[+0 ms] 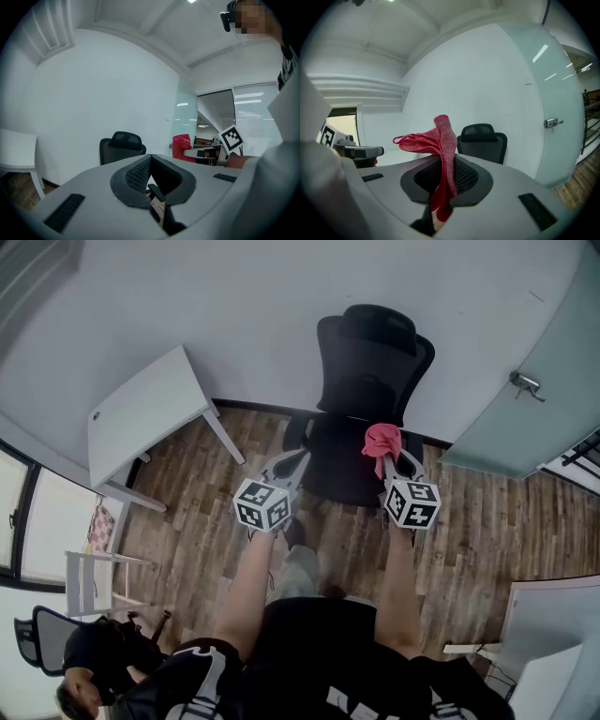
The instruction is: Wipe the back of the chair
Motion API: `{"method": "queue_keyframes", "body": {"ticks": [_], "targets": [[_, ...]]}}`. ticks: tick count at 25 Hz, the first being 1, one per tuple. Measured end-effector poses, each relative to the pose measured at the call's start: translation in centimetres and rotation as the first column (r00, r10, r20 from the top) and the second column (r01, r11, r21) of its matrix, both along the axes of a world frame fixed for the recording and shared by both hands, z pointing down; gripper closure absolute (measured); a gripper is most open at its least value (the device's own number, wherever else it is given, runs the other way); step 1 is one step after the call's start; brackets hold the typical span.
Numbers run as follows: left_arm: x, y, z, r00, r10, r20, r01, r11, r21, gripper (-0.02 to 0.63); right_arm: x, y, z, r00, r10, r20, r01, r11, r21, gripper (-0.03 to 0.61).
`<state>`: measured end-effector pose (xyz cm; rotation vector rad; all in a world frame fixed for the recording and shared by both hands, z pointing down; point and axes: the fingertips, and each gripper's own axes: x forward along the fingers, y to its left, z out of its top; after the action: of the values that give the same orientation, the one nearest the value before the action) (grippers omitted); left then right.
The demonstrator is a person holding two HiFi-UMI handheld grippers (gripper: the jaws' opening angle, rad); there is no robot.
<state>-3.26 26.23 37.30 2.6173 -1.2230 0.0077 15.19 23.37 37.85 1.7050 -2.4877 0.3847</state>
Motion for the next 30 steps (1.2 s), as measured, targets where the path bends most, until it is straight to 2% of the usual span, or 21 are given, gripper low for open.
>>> {"method": "queue_keyframes", "body": {"ticks": [7, 14, 23, 30], "targets": [[-0.4, -10.5, -0.6, 0.997, 0.072, -0.025, -0.071, 0.997, 0.013, 0.589, -1.1, -9.1, -1.1, 0.999, 0.048, -0.021, -0.048, 0.999, 0.015, 0.512], [-2.0, -18.9, -1.4, 0.99, 0.141, -0.023, -0.14, 0.99, 0.03, 0.589, -3.2, -17.5, -1.2, 0.995, 0.1, 0.017, -0.1, 0.995, 0.0, 0.512], [-4.5, -26.7, -0.8, 0.982, 0.185, -0.039, -0.185, 0.983, 0.006, 0.589, -5.3, -25.5, 0.2, 0.978, 0.193, 0.084, -0.19, 0.981, -0.036, 0.511], [-4.5, -31.3, 0.3, 0.981, 0.19, -0.043, -0.191, 0.981, -0.019, 0.589, -6.5, -30.2, 0.6, 0.983, 0.168, 0.073, -0.165, 0.985, -0.046, 0.509]]}}
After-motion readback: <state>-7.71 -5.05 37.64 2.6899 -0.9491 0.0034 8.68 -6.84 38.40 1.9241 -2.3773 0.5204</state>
